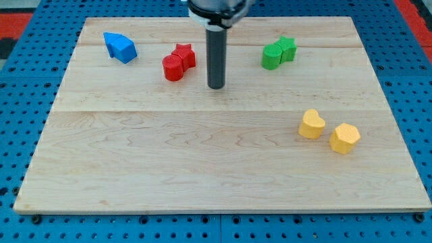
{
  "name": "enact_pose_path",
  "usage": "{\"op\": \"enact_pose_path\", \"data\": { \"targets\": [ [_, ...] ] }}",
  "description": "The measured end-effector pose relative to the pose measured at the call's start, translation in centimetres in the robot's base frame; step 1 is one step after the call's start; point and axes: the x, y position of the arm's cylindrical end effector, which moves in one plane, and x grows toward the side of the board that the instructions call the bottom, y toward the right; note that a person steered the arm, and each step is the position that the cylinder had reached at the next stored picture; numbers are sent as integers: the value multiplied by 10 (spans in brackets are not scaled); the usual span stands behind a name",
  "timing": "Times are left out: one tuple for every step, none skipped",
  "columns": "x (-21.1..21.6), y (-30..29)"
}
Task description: Push the red star a bit left
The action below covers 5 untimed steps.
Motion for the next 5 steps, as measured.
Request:
{"op": "enact_pose_path", "data": {
  "targets": [
    [-9, -2],
    [-18, -2],
    [-29, -2],
    [-38, -5],
    [-46, -17]
  ]
}}
